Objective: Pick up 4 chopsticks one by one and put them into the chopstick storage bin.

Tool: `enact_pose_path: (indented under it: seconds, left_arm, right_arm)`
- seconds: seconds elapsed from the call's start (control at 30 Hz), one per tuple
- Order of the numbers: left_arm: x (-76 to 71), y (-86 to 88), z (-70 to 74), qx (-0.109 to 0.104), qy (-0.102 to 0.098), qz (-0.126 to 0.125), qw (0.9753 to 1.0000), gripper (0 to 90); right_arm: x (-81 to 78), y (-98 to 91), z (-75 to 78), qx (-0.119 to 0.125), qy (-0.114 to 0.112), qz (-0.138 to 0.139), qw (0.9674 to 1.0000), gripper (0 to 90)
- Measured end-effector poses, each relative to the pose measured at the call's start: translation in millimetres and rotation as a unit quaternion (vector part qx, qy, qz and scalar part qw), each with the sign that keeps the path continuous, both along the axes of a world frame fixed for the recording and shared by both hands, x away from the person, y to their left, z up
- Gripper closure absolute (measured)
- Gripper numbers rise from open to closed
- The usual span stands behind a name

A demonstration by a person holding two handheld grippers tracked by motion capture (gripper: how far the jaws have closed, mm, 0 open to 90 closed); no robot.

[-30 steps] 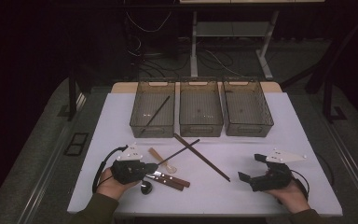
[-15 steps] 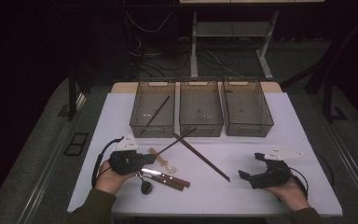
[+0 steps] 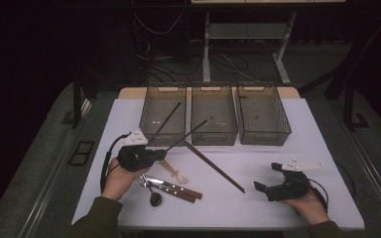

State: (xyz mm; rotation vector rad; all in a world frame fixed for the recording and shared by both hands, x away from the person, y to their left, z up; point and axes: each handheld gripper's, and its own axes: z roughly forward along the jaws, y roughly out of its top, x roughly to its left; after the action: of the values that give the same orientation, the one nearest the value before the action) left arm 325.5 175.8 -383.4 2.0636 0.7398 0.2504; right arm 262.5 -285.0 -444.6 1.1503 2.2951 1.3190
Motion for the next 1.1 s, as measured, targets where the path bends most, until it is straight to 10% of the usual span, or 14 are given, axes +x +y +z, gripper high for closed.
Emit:
enact_pose_path:
  seconds: [0.67,1.1]
  left_arm:
    - [61.3,-10.7,28.9,-0.001,-0.009,0.043,0.9990,84.6]
    - [100.9,-11.1,27.4,0.033,0.010,0.094,0.9949,84.5]
  right_arm:
    - [-2.1,-0.3,1.7,0.005,-0.004,0.000,1.0000,0.7]
    - [-3.1,-0.5,2.9,0.009,-0.004,0.000,0.9999,0.7]
